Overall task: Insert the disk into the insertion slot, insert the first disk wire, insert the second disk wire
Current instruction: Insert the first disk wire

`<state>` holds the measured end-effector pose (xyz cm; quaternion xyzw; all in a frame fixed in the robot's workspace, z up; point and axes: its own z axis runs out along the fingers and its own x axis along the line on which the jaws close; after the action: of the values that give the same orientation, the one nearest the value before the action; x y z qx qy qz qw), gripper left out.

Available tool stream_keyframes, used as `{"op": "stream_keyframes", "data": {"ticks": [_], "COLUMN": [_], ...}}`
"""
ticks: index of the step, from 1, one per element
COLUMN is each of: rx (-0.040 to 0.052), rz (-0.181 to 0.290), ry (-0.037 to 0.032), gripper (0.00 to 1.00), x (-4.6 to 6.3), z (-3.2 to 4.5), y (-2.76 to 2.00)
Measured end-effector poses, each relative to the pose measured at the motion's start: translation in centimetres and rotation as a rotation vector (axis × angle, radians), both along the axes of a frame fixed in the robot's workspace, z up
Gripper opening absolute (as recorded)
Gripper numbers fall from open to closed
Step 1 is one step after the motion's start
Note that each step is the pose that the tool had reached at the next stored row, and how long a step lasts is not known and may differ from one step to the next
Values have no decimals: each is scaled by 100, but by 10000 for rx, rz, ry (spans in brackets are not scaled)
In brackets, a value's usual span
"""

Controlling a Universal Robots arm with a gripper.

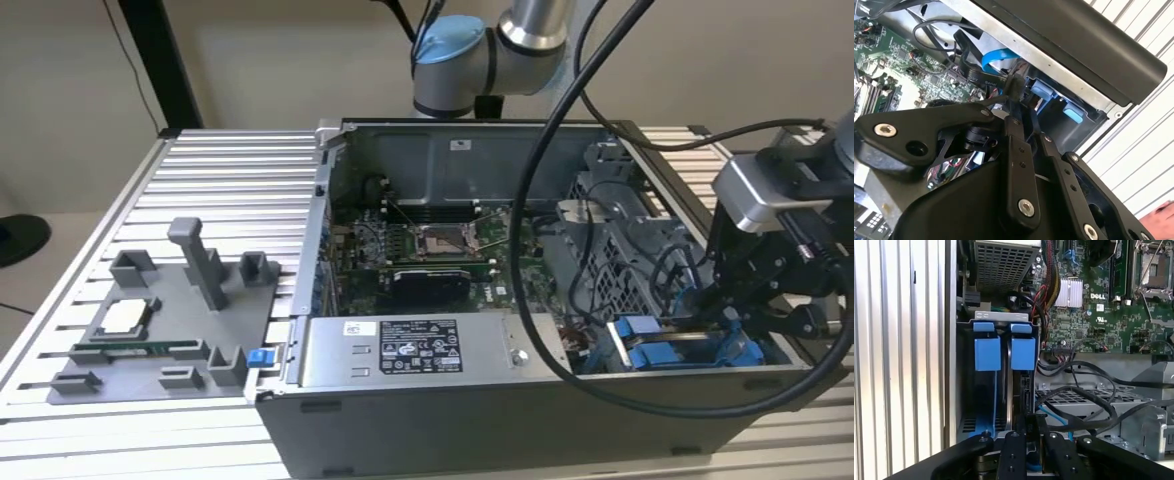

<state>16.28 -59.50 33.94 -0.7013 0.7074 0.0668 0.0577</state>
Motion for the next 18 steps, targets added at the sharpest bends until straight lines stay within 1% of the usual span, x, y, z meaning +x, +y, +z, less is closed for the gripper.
{"op": "stream_keyframes", "data": {"ticks": [7,18], "rx": [32,129], "rz": [0,-39], "ry": [-14,-25], "gripper": [0,0], "x": [0,0], "z": [-14,-42], "y": [9,9]}}
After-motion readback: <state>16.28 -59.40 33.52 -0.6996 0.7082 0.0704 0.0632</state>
